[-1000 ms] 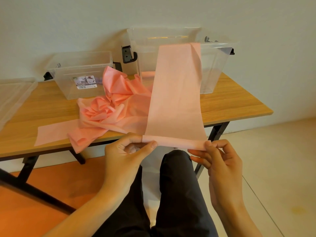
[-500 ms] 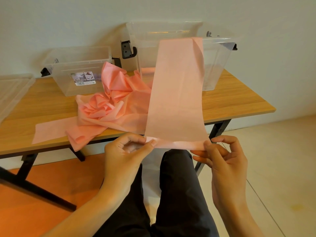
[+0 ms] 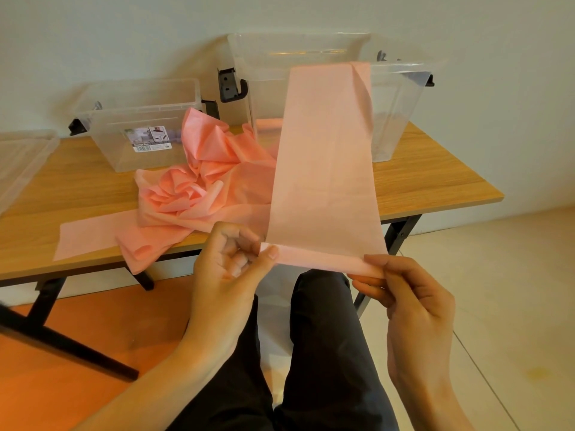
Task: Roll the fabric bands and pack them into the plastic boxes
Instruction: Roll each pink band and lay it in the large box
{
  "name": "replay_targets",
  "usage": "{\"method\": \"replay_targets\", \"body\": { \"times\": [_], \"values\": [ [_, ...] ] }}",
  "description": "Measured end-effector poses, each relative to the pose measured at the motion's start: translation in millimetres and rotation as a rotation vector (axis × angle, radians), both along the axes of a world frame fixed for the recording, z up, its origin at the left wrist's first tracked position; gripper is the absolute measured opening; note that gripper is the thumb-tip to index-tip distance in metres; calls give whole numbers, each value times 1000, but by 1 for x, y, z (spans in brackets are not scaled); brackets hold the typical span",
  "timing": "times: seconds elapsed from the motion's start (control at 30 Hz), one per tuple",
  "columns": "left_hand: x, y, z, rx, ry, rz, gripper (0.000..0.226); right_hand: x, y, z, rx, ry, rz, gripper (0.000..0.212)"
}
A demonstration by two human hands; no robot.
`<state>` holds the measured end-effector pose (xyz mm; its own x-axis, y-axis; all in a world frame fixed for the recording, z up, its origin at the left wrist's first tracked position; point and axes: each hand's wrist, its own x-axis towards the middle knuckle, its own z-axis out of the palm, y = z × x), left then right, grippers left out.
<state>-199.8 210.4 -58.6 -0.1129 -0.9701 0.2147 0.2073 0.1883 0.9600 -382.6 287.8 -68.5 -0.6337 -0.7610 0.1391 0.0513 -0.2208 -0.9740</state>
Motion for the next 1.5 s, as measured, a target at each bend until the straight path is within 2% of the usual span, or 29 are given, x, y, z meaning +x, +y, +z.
{"method": "replay_targets", "body": {
  "times": [0.1, 0.2, 0.27, 0.43, 0.6, 0.87, 1.0, 1.13, 1.33, 1.5],
  "values": [
    [3, -3, -3, -84, -113, -61, 9, -1, 1, -1, -15, -10, 38, 37],
    [6, -5, -6, -170, -221, -82, 19, -2, 2, -1, -36, -65, 69, 49],
    [7, -5, -6, -185, -256, -82, 26, -3, 1, -1, -48, -82, 75, 48],
    [6, -8, -6, -238, -287, -112, 14, -3, 0, -2, -59, -82, 79, 53],
    [14, -13, -5, -348, -334, -151, 23, -5, -2, 0, -72, -87, 77, 56],
    [19, -21, -3, -491, -482, -68, 19, -11, 1, 6, 1, 41, 146, 23],
    [18, -22, -4, -364, -395, -108, 14, -12, 3, 7, 6, 113, 114, 23],
    [15, -17, -3, -236, -350, -122, 18, -12, 2, 8, 29, 127, 115, 19],
    [12, -7, -1, -71, -301, -159, 18, -14, 3, 8, 44, 56, 115, 21],
    [14, -4, -2, -30, -279, -128, 20, -16, 4, 6, 69, 38, 117, 23]
  ]
}}
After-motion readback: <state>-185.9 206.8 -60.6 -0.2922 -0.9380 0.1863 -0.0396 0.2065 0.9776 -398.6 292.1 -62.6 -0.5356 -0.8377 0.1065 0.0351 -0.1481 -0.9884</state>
